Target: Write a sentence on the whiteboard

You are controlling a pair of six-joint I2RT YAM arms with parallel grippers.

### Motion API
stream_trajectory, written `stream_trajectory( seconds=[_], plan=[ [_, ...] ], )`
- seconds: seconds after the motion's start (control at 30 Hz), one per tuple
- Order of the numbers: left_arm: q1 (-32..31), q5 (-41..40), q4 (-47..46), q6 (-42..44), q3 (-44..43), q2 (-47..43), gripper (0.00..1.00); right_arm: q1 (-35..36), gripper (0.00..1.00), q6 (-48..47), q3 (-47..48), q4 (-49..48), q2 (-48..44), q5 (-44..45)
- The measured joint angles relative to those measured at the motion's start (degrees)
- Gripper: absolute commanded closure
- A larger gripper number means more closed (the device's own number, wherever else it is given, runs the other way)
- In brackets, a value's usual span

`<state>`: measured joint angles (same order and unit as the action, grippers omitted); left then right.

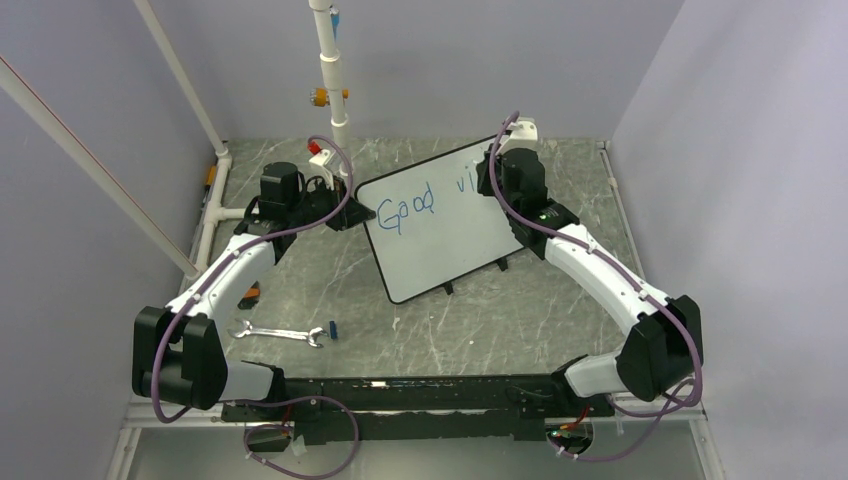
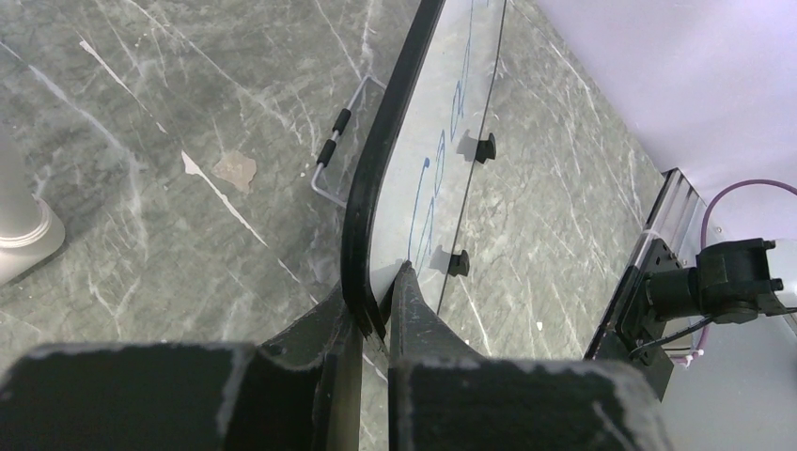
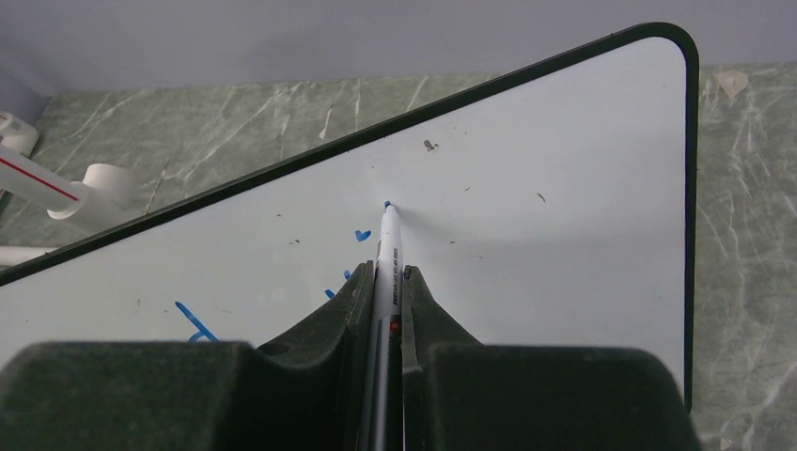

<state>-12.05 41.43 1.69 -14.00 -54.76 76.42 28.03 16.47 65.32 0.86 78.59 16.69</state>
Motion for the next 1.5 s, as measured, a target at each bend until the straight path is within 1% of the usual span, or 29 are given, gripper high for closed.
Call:
stream_trajectory(
  seconds=[0.2,0.43,0.57,0.83,1.2,1.5],
  plan=[
    [-0.09,-0.33,0.09,-0.02,0.00,0.00,1.00,0.00,1.00,0.66,-1.77,-0.68,-0.17,0.04],
    [-0.17,-0.57,0.11,-0.20,0.00,0.00,1.00,0.00,1.00,3.10,-10.27,-0.94,-2.99,-0.04],
    [-0.28,-0.63,0.13,-0.24,0.00,0.00,1.00,0.00,1.00,4.44,-12.70,-0.94,-4.13,-0.17],
    [-0.52,-0.83,0.13,-0.22,0.00,0.00,1.00,-0.11,1.00,4.74,-12.17,-0.26,-4.13,-0.20],
    [-0.81,-1.22,0.09,0.02,0.00,0.00,1.00,-0.09,1.00,3.87,-4.63,0.48,-1.86,-0.20],
    [-1.16,-1.44,0.09,-0.02,0.00,-0.04,1.00,-0.11,1.00,2.54,-2.69,1.18,-0.02,1.60]
  ],
)
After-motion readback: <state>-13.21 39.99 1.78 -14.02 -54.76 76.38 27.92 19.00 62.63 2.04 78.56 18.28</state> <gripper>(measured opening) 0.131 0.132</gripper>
